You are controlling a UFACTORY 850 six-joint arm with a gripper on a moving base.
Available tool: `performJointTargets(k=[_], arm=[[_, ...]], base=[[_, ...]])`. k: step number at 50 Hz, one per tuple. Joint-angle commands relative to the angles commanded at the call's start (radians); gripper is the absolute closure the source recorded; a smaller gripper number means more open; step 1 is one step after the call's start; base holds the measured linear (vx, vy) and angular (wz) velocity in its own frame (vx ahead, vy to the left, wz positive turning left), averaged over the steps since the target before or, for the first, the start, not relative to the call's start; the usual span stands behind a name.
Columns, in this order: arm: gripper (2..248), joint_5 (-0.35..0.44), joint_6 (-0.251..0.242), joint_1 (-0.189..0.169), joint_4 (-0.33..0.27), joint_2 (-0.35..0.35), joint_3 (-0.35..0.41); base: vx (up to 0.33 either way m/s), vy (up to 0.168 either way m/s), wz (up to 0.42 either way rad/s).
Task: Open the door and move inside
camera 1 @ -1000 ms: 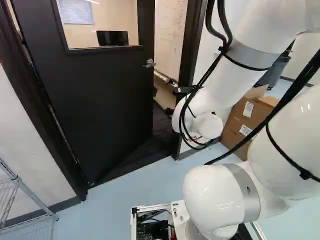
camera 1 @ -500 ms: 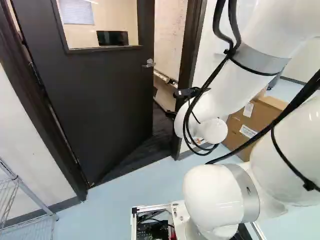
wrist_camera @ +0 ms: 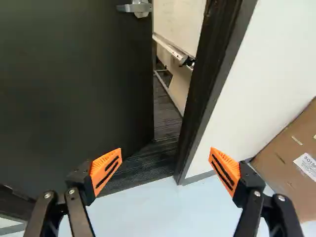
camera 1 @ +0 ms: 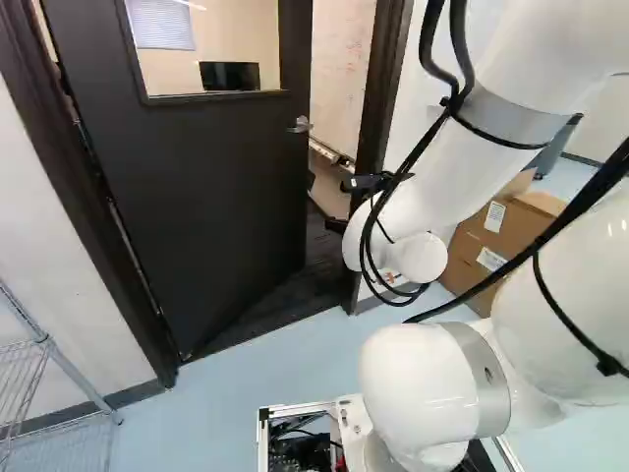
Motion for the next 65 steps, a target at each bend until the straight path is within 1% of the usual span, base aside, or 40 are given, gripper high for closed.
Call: performJointTargets(k=[16, 44, 65], arm=[[3, 0.0, 0.0, 0.0, 0.0, 0.0, 0.0], [3, 0.0, 0.0, 0.0, 0.0, 0.0, 0.0], [3, 0.0, 0.0, 0.0, 0.0, 0.0, 0.0]], base=[[0.007, 0.071, 0.375], [0.01, 0.111, 0.347], [0.086, 0.069, 0.013]])
